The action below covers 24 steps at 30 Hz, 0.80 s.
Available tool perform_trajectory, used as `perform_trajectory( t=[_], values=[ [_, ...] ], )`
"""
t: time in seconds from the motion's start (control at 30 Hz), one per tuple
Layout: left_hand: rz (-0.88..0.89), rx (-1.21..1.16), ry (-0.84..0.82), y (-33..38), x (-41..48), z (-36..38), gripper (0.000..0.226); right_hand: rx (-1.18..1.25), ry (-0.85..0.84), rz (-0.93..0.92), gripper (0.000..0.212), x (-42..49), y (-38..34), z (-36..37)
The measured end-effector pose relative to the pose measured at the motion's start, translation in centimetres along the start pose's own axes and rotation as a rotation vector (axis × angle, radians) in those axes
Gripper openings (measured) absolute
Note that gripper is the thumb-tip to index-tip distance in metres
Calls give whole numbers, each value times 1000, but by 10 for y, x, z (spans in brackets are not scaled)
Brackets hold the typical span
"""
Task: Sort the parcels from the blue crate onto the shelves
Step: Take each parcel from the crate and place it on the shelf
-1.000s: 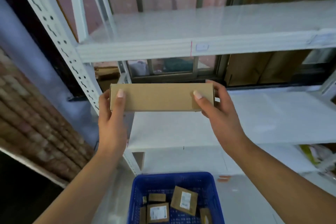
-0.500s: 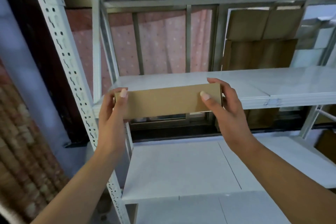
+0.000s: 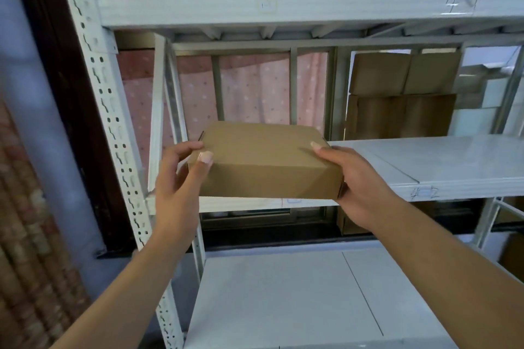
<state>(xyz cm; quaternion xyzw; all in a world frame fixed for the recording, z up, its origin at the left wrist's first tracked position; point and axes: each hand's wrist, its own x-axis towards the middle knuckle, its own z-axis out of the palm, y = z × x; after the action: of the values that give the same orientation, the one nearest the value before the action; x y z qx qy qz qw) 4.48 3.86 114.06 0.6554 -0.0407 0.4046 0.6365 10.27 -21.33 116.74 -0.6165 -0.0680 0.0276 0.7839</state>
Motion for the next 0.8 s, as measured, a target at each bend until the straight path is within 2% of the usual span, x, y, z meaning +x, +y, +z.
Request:
perform_trajectory(
  t=[0.1, 0.13, 0.2, 0.23, 0.3, 0.37, 0.4, 0.47, 0.53, 0.6, 0.73, 0.8],
  values=[
    [-69, -31, -17, -6, 4, -1, 26, 21, 29, 13, 67, 6, 6, -3],
    [-137, -72, -7, -8, 6, -1, 33, 51, 49, -9, 69, 6, 8, -3],
    [-394, -164, 16, -10, 7, 1, 48, 88, 53, -91, 80, 3, 11, -2],
    [-532, -192, 7, -8, 8, 3, 48, 80, 41, -134, 86, 2, 13, -1],
    [-676, -232, -54, -2, 9, 5, 27, 55, 21, -201, 96, 0, 13, 2],
    [-642, -160, -72, 1, 12, 7, 17, 31, 12, -243, 103, -3, 12, 4],
    [-585, -67, -65, 2, 13, 7, 23, 2, 8, -273, 108, -4, 12, 5],
    [-491, 117, -41, 3, 13, 10, 51, -151, 25, -390, 117, -9, 15, 6],
    [-468, 157, -76, 10, 8, 15, 75, -381, 19, -526, 122, -14, 20, 8],
    [-498, 67, -143, 24, -2, 25, 86, -600, -11, -650, 125, -21, 23, 14],
    [-526, -231, -305, 57, -26, 43, 71, -870, -26, -833, 119, -29, 24, 25],
    [-558, -345, -298, 66, -31, 46, 73, -952, -27, -908, 121, -28, 21, 25]
  ],
)
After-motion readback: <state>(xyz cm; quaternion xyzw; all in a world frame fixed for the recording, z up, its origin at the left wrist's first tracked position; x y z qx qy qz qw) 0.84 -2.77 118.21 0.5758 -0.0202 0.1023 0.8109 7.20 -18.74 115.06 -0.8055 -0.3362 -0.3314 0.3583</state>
